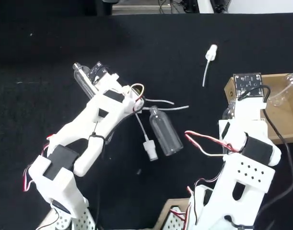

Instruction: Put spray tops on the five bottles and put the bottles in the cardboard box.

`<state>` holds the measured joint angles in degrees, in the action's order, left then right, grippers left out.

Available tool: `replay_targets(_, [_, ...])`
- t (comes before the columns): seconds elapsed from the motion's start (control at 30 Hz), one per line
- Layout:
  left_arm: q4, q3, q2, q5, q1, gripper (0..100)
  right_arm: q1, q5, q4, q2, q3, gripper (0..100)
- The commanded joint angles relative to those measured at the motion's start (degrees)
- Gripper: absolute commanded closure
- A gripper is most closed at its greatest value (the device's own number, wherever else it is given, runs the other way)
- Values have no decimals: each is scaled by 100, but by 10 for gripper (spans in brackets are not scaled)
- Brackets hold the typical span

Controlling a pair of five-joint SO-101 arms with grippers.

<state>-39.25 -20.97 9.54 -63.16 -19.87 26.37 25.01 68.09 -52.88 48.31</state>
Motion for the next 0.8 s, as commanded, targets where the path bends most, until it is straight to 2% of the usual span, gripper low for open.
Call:
replay_targets(0.0, [-879,558,-141,-35,92,826,53,44,-167,-189,-31,988])
replay_targets(0.17, [-1459,945,-167,-26,110,824,44,44,-149,-189,-40,988])
replay_targets(0.37, [-853,875,97,-53,110,773,44,44,-149,-189,-31,988])
replay_targets(0.57, [-809,1077,730,-62,101,774,53,44,-149,-189,-57,988])
replay_targets(0.77, [-818,1235,853,-18,92,845,53,44,-149,-198,-40,988])
